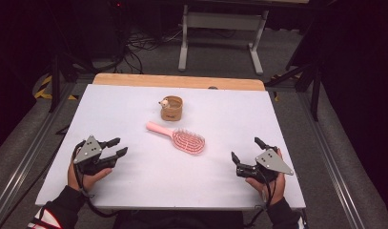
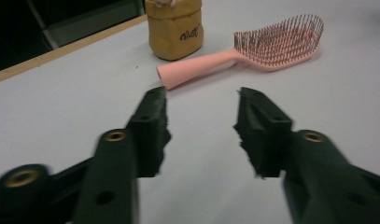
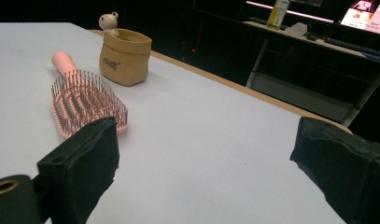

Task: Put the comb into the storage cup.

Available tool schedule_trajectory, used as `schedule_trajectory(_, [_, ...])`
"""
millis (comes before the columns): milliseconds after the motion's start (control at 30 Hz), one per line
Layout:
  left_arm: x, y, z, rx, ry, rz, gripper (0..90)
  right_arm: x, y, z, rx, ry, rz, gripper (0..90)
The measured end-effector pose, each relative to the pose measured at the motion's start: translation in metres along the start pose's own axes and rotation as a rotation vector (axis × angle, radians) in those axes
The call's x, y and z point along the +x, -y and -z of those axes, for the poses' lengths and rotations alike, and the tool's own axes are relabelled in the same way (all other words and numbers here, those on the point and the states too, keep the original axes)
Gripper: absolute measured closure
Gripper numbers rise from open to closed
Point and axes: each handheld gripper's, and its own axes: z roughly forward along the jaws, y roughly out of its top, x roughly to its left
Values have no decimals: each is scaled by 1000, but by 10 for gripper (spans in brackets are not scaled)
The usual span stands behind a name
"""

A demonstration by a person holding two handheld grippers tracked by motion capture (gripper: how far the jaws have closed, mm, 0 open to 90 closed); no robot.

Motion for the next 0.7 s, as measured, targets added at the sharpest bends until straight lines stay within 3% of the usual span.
schedule_trajectory(67, [3, -8, -9, 5, 19, 6, 772, 1, 2, -2, 12, -1, 3, 76])
schedule_trajectory(100, [3, -11, -12, 5, 23, 4, 772, 1, 2, -2, 12, -1, 3, 76])
schedule_trajectory(133, [5, -20, -21, 7, 28, -12, 852, 1, 3, -3, 18, 1, -6, 77])
schedule_trajectory(200, [6, -27, -30, 9, 40, -30, 898, 0, 3, -4, 23, 6, -6, 81])
schedule_trajectory(433, [12, -46, -63, 36, 34, -43, 900, 0, 5, -5, 34, 8, -6, 84])
schedule_trajectory(533, [16, -51, -80, 49, 42, -21, 900, 1, 6, -5, 41, 3, 5, 95])
schedule_trajectory(700, [20, -51, -107, 103, 13, -4, 900, 0, 9, -7, 54, 0, 4, 96])
